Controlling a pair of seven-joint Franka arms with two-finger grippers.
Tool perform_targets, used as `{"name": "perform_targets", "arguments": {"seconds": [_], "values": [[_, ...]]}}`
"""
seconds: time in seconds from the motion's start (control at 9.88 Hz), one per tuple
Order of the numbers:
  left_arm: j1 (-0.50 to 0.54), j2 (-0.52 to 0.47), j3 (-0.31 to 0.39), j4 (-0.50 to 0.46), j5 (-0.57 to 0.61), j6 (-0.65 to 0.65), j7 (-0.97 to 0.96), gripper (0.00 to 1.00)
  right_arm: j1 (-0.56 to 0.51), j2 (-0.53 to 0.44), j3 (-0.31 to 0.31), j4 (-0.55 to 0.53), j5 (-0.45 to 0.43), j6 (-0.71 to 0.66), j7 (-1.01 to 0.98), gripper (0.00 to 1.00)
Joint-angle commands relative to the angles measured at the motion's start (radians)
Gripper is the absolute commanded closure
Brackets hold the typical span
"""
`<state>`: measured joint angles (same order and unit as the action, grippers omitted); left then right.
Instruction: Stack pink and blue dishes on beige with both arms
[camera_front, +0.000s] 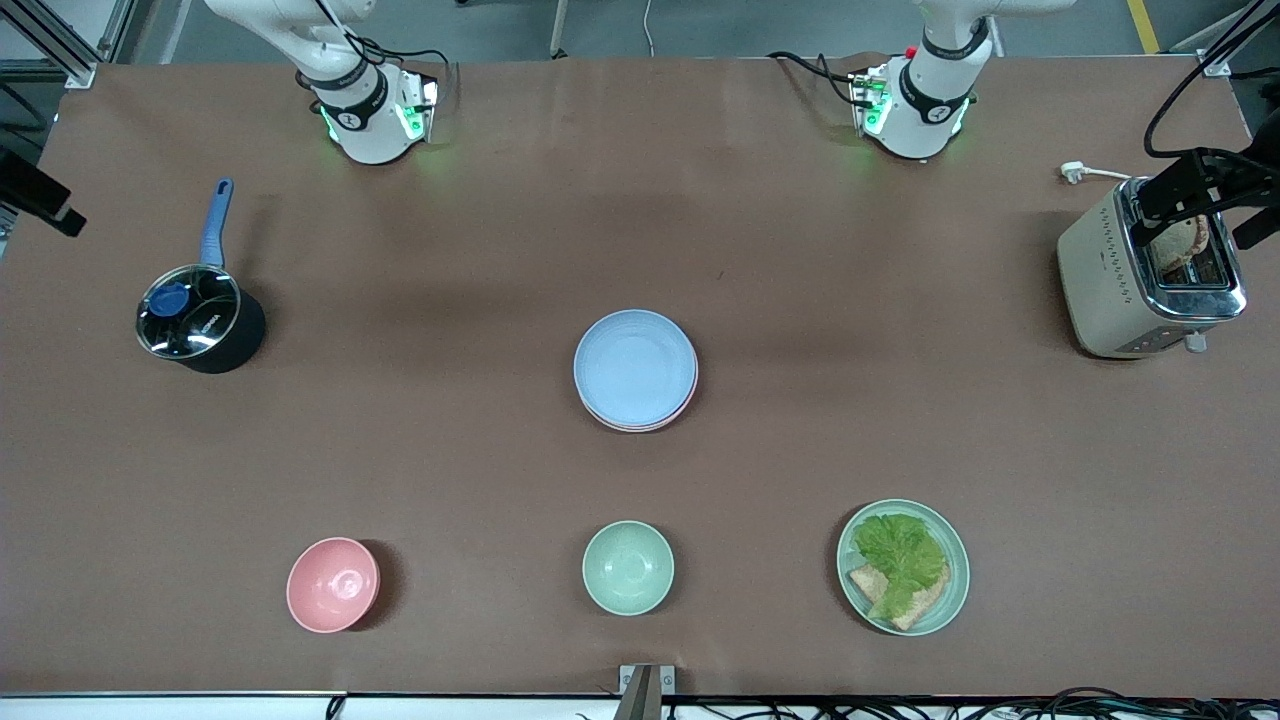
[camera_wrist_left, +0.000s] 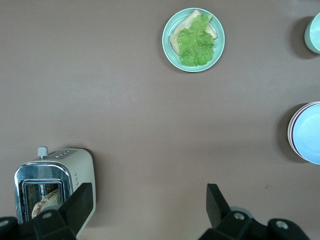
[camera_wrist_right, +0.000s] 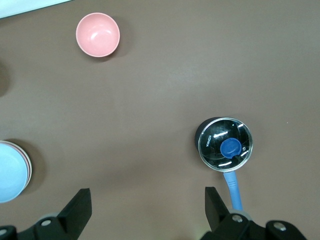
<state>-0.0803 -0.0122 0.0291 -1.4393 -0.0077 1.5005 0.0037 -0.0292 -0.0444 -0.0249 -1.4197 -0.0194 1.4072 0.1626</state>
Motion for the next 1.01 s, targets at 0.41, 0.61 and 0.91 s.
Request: {"name": "perform_targets", "arguments": {"seconds": [0.41, 0.61, 0.91], "values": [[0.023, -0.003, -0.003, -0.021, 0.000, -0.064, -0.002, 0.00, -0.003, 0.032, -0.030, -0.008, 0.042, -0.008, -0.104, 0.00], [0.024, -0.003, -0.003, -0.020, 0.000, -0.065, -0.002, 0.00, -0.005, 0.031, -0.030, -0.015, 0.042, -0.007, -0.103, 0.00], [0.024, -0.002, -0.003, -0.018, 0.003, -0.063, -0.004, 0.00, -0.005, 0.031, -0.030, -0.016, 0.042, -0.008, -0.103, 0.00]]}}
